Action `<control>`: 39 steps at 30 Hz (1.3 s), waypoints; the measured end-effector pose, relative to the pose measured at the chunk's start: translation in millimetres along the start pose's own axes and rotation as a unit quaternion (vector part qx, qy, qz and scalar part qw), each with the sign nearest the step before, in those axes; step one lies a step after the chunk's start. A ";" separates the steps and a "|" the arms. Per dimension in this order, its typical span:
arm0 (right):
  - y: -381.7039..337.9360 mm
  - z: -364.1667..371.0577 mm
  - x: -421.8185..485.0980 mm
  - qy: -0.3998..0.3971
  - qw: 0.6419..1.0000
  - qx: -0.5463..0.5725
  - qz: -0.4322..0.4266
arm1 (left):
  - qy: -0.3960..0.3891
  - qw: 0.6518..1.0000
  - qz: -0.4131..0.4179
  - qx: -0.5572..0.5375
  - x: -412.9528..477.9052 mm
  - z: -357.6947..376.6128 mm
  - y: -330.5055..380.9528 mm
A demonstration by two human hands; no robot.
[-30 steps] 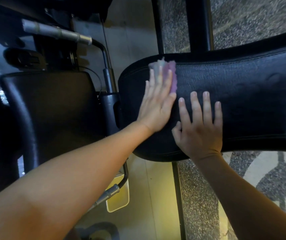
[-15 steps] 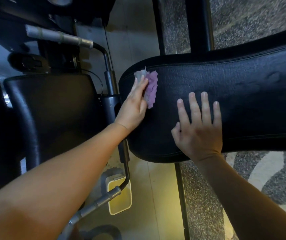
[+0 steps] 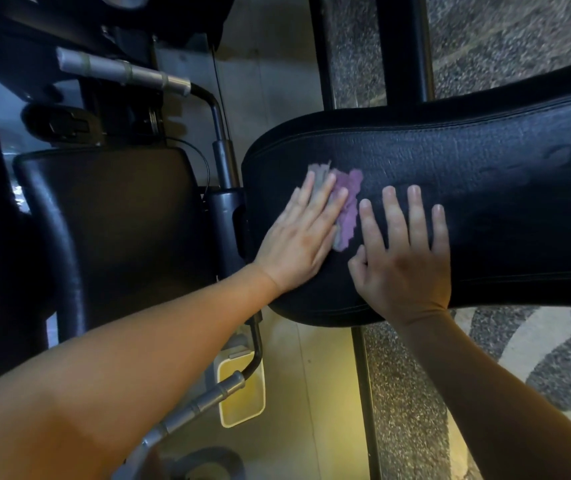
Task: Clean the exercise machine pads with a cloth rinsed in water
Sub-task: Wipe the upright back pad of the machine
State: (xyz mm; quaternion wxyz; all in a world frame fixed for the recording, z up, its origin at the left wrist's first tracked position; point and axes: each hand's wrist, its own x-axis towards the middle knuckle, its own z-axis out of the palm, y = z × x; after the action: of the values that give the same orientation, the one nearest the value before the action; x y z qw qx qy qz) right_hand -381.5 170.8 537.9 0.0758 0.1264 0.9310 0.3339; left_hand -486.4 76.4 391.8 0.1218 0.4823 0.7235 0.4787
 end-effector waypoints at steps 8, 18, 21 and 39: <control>-0.3 -0.9 -0.5 -0.014 1.000 -0.020 -0.001 | -0.015 0.992 -0.061 0.109 -4.3 -5.2 15.5; -0.2 -0.2 0.3 0.002 1.000 -0.009 -0.004 | 0.054 0.984 -0.119 0.120 -0.6 -4.9 20.7; 0.2 0.9 -0.9 0.006 1.000 -0.008 -0.002 | 0.055 0.986 -0.121 0.100 -0.9 -4.8 20.8; -0.3 -2.5 1.4 -0.021 1.000 -0.008 0.001 | 0.030 0.997 -0.048 -0.051 28.5 -0.3 2.5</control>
State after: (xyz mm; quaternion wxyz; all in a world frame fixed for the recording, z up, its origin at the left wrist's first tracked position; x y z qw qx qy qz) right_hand -383.4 169.5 539.6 0.0960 0.1332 0.9266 0.3384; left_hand -499.6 99.7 402.1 0.1480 0.4254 0.7238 0.5227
